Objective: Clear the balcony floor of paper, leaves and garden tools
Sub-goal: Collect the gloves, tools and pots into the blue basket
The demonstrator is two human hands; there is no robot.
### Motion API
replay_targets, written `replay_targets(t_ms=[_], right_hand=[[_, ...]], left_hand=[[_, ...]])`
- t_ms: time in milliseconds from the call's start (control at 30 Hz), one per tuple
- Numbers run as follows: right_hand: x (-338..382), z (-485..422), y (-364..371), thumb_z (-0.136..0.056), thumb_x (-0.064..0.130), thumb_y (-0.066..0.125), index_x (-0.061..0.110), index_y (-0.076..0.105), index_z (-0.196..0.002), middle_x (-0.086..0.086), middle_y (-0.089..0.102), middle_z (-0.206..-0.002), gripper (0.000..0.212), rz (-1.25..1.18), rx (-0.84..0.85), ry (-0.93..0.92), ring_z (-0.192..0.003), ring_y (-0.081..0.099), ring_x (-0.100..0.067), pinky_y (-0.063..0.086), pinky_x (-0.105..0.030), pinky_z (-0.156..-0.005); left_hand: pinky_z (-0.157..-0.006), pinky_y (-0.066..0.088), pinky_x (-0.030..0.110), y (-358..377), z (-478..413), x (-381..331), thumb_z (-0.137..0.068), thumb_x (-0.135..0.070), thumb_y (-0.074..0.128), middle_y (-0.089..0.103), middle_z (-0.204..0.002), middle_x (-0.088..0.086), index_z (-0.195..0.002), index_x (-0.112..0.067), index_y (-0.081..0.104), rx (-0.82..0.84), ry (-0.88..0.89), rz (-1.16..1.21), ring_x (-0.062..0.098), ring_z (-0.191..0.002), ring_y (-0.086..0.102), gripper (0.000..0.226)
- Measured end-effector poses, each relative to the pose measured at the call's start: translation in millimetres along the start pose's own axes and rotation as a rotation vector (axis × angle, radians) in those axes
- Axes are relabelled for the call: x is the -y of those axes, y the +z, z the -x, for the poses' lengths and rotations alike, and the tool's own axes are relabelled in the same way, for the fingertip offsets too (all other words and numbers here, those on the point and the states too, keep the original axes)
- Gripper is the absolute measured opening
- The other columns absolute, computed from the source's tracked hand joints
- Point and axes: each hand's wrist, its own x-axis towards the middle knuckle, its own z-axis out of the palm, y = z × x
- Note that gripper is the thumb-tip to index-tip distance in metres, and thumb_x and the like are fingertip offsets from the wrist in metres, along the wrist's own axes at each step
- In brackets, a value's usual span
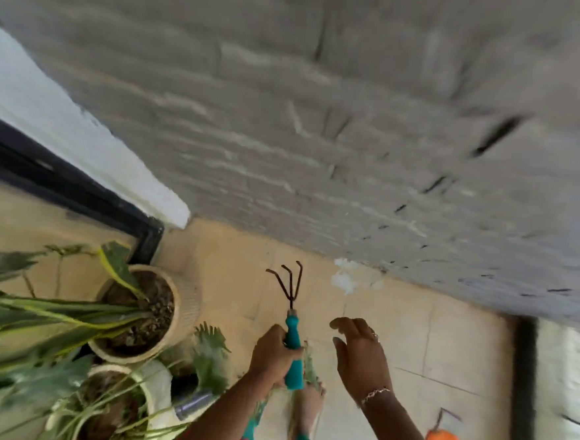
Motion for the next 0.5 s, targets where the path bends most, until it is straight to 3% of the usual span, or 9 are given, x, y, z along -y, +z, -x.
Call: replay_targets(t_ms=[100, 200, 267, 367, 500], right_hand=[[18.8, 29.6, -55.4, -0.092, 0.010, 0.047, 0.021, 0.057, -0.115, -0.001, 0.058, -0.113, 0.028, -0.087, -0.027, 0.084, -0.103, 0.058, -0.018, 0.043, -0.025, -0.085], [33.8, 56.4, -95.1, -0.093, 0.021, 0.051, 0.018, 0.057, -0.114, -0.004, 0.059, -0.112, 0.023, -0.173, -0.036, 0.174, -0.098, 0.060, -0.018, 0.044, -0.026, -0.084], [40.8, 75.3, -113.6, -0.092, 0.030, 0.053, 0.017, 0.058, -0.113, -0.005, 0.059, -0.113, 0.026, -0.257, -0.069, 0.260, -0.100, 0.060, -0.020, 0.045, -0.027, -0.085], [48.8, 107.1, -135.7, -0.091, 0.033, 0.055, 0.013, 0.061, -0.108, -0.007, 0.063, -0.109, 0.027, -0.406, -0.195, 0.379, -0.098, 0.059, -0.021, 0.042, -0.025, -0.079], [50.7, 153.3, -152.8, -0.089, 0.033, 0.058, 0.009, 0.062, -0.101, -0.007, 0.065, -0.095, 0.027, -0.516, -0.381, 0.481, -0.084, 0.055, -0.017, 0.040, -0.027, -0.071]], left_hand=[[-0.080, 0.055, 0.049, -1.2, 65.1, -37.9, -0.080, -0.020, 0.072, 0.060, -0.108, 0.010, -0.091, -0.014, 0.046, 0.066, 0.114, -0.014, 0.027, -0.099, 0.062, 0.029], [-0.078, 0.056, 0.050, 0.8, 116.4, -68.8, -0.080, -0.022, 0.073, 0.060, -0.109, 0.009, -0.086, -0.019, 0.044, 0.096, 0.238, -0.058, 0.027, -0.099, 0.061, 0.030], [-0.073, 0.057, 0.048, 2.8, 147.7, -85.6, -0.081, -0.022, 0.072, 0.059, -0.109, 0.007, -0.093, -0.015, 0.045, 0.126, 0.325, -0.105, 0.026, -0.098, 0.061, 0.030], [-0.068, 0.058, 0.044, 6.1, 189.0, -105.8, -0.084, -0.021, 0.069, 0.057, -0.103, 0.004, -0.098, -0.011, 0.045, 0.183, 0.490, -0.214, 0.027, -0.097, 0.061, 0.030], [-0.074, 0.057, 0.047, 21.2, 230.2, -114.8, -0.083, -0.019, 0.070, 0.057, -0.100, 0.000, -0.099, -0.016, 0.045, 0.259, 0.705, -0.352, 0.027, -0.098, 0.061, 0.030]])
